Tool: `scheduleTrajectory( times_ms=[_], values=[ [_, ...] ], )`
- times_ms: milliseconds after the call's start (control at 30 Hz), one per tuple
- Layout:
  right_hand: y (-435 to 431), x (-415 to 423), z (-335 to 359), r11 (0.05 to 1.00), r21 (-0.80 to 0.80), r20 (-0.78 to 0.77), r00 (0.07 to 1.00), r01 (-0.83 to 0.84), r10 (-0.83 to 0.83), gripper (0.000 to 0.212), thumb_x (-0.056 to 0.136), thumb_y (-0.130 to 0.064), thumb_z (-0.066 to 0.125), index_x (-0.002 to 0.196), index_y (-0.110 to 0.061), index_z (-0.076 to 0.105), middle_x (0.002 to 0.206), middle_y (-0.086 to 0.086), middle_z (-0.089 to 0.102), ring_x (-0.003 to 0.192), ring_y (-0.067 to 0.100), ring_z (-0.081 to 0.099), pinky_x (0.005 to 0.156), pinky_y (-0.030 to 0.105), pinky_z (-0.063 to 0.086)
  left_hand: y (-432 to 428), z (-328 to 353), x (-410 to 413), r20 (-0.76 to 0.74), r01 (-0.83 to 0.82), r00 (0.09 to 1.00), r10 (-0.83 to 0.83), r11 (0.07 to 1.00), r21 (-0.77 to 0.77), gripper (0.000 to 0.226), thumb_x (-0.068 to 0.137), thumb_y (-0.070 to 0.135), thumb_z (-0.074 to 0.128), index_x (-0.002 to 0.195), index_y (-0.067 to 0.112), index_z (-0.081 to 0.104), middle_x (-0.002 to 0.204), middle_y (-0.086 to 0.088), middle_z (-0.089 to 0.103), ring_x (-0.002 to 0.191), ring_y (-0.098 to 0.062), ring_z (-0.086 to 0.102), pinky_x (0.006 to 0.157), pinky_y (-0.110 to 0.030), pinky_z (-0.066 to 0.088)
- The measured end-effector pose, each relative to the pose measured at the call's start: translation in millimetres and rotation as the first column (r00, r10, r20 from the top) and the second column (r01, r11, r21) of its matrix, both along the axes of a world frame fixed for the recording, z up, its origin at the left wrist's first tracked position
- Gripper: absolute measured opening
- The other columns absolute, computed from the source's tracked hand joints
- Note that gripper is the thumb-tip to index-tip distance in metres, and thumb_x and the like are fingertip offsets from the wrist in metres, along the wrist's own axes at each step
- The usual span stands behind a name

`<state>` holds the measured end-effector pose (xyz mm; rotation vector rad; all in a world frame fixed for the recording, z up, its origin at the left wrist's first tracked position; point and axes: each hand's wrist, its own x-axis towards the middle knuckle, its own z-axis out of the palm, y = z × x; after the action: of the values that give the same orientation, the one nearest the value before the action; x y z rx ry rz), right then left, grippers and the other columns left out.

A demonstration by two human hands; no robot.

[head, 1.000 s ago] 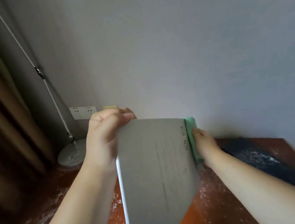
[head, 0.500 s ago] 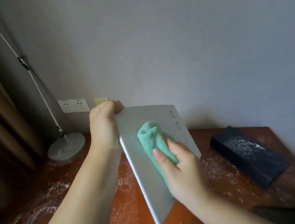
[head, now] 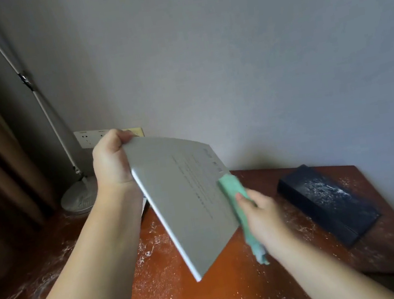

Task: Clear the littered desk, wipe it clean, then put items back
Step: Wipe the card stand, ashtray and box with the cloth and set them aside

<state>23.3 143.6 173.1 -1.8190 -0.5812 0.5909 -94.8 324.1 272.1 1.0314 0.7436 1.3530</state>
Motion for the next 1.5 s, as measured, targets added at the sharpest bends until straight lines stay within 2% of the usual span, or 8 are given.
scheduleTrajectory(
  times_ms=[233, 433, 700, 900, 1100, 1233, 1400, 1500],
  values=[
    [-35, -47, 76, 0.844, 0.282, -0.019, 0.877, -0.456, 0.48, 0.019, 0.086, -0.03, 0.061, 0.082, -0.045, 0.072, 0.063, -0.01, 0.064, 0.052, 0.007, 0.051, 0.047, 0.023, 0.042, -8, 6, 19, 0.024, -0.203, 0.979, 0.204, 0.977, -0.062, 0.037, 0.073, 0.0, 0.051, 0.044, 0.019, 0.037, 0.051, 0.003, 0.028, 0.057, -0.017, 0.026, 0.052, -0.027, 0.021],
    [-20, 2, 62, 0.813, 0.436, -0.518, 0.846, 0.387, -0.125, 0.017, 0.089, -0.028, 0.059, 0.097, -0.016, 0.068, 0.092, 0.009, 0.071, 0.077, 0.023, 0.067, 0.069, 0.033, 0.052, -16, 8, 31, -0.188, -0.28, 0.951, 0.247, 0.943, -0.181, 0.039, 0.096, 0.039, 0.042, 0.061, 0.023, 0.034, 0.07, -0.001, 0.039, 0.081, -0.023, 0.038, 0.072, -0.031, 0.031],
    [-7, 55, 59, 0.771, 0.346, -0.539, 0.786, 0.534, -0.303, 0.033, 0.09, -0.044, 0.052, 0.074, -0.015, 0.058, 0.055, 0.007, 0.055, 0.037, 0.02, 0.048, 0.04, 0.022, 0.04, -59, -12, 26, -0.275, 0.213, 0.951, -0.144, 0.948, 0.239, 0.066, 0.088, 0.059, 0.047, 0.055, 0.003, 0.035, 0.057, -0.004, 0.033, 0.058, -0.014, 0.031, 0.057, -0.027, 0.025],
    [-8, 75, 90, 0.766, 0.481, -0.377, 0.89, 0.426, -0.257, 0.028, 0.09, -0.048, 0.051, 0.083, -0.023, 0.06, 0.079, 0.001, 0.065, 0.059, 0.02, 0.061, 0.059, 0.03, 0.051, -84, -15, 5, -0.545, 0.461, 0.77, -0.331, 0.88, 0.118, 0.082, 0.061, 0.072, 0.01, 0.11, 0.023, 0.054, 0.11, 0.012, 0.053, 0.113, -0.003, 0.046, 0.096, -0.014, 0.034],
    [4, 72, 99, 0.597, 0.679, -0.021, 0.824, 0.428, -0.566, 0.021, 0.089, -0.038, 0.051, 0.085, -0.025, 0.068, 0.079, -0.002, 0.06, 0.072, 0.018, 0.055, 0.071, 0.033, 0.047, -92, -4, 10, -0.365, 0.63, 0.765, -0.531, 0.735, 0.251, 0.028, 0.079, 0.038, 0.044, 0.09, 0.023, 0.065, 0.084, 0.018, 0.072, 0.084, 0.002, 0.067, 0.07, -0.014, 0.051],
    [16, 37, 88, 0.707, 0.698, 0.508, 0.616, 0.116, -0.602, 0.046, 0.089, -0.031, 0.051, 0.127, -0.006, 0.056, 0.114, 0.008, 0.039, 0.105, 0.004, 0.04, 0.097, 0.001, 0.028, -91, 1, 21, -0.305, 0.593, 0.798, -0.519, 0.768, 0.242, 0.027, 0.083, 0.041, 0.047, 0.089, 0.024, 0.067, 0.086, 0.017, 0.073, 0.083, -0.002, 0.068, 0.076, -0.019, 0.054],
    [31, 8, 42, 0.879, 0.402, 0.896, 0.309, -0.258, -0.319, 0.039, 0.092, -0.025, 0.049, 0.131, -0.021, 0.045, 0.114, 0.007, 0.037, 0.077, 0.022, 0.057, 0.076, 0.022, 0.051, -77, 14, 28, -0.107, 0.529, 0.849, -0.518, 0.836, 0.144, 0.032, 0.09, 0.039, 0.052, 0.09, 0.014, 0.074, 0.096, -0.011, 0.073, 0.092, -0.025, 0.068, 0.089, -0.042, 0.051],
    [29, 49, 34, 0.885, 0.465, 0.769, 0.484, 0.027, -0.418, 0.044, 0.087, -0.019, 0.053, 0.13, -0.011, 0.054, 0.112, 0.017, 0.044, 0.082, 0.031, 0.061, 0.092, 0.004, 0.037, -70, 20, 26, -0.087, 0.433, 0.901, -0.424, 0.888, 0.154, 0.027, 0.096, 0.035, 0.043, 0.099, 0.017, 0.064, 0.097, 0.003, 0.072, 0.09, -0.009, 0.069, 0.085, -0.03, 0.055]
  ],
)
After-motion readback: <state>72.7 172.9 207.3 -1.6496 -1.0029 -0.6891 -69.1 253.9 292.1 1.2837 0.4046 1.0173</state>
